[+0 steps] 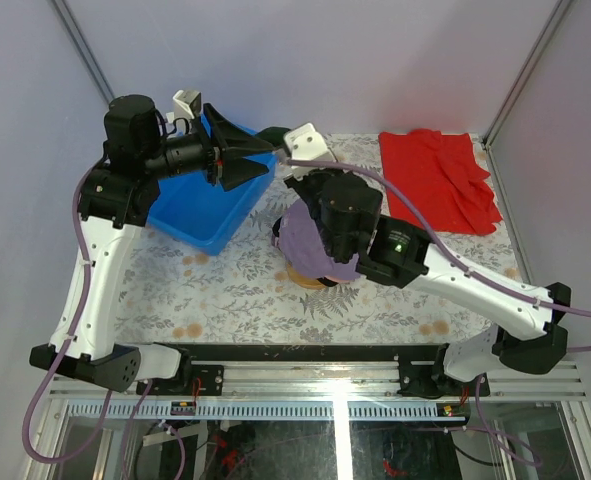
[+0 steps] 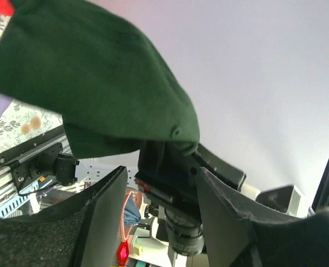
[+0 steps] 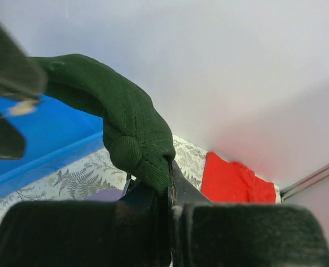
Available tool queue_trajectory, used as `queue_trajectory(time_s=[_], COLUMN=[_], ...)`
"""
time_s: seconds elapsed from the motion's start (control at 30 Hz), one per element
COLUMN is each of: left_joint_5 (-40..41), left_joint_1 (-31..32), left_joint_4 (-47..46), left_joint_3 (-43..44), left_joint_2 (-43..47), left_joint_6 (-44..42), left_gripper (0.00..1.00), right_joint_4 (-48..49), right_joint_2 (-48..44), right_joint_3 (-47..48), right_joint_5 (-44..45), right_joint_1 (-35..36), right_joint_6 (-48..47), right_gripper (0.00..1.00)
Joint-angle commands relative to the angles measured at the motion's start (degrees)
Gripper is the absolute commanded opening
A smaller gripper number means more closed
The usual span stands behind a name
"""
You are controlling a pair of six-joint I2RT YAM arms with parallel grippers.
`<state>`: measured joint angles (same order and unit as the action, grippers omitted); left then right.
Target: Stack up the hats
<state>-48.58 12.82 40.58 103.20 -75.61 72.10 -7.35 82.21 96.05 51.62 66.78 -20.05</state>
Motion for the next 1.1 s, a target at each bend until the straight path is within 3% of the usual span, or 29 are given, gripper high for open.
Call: queue_trajectory(time_s=[0.0,0.27,0.67,0.73,0.8,0.87,0.9,1.0,1.07], left_joint_5=[-1.2,-0.4,1.0,1.5,2.0,2.7,2.8,1.3,-1.0], left_joint_1=[0.4,0.4,0.7,0.9,1.1,1.1,1.1,0.9,0.8], left_joint_4=[-2.3,-2.4,-1.3,-1.2,-1.1,-1.7,-2.1,-6.5,-12.5], left_joint_3=[0.1,2.1,-4.9,-5.4,-5.7,-6.1,-6.3,-7.2,-8.2], left_joint_2=[0.6,-0.4,0.0,0.0,0.0,0.0,0.0,-0.9,-1.8], left_joint_6=[1.4,1.6,-3.8,-4.2,-4.5,-4.7,-4.8,-4.6,-3.2], left_gripper=[0.53,0.54,0.53,0.44,0.23,0.11,0.06,0.00,0.00], right_joint_4=[12.5,21.3,29.2,29.5,28.9,27.5,25.4,16.8,11.6], right_joint_2=[1.1,0.0,0.7,1.3,1.8,1.9,1.8,0.6,-1.9], right_joint_3=[-1.1,-6.5,-9.1,-8.8,-8.4,-7.8,-7.2,-4.8,-4.0], right_joint_5=[5.0,7.1,7.1,7.4,7.5,8.0,8.2,8.1,7.7], right_joint_1=[3.7,7.3,13.8,14.4,14.8,14.8,14.8,14.8,14.8], right_joint_6=[-10.4,-16.2,-26.8,-27.7,-27.3,-25.9,-24.6,-17.3,-9.9], right_gripper=[0.00,0.00,0.00,0.00,0.00,0.00,0.03,0.37,0.53])
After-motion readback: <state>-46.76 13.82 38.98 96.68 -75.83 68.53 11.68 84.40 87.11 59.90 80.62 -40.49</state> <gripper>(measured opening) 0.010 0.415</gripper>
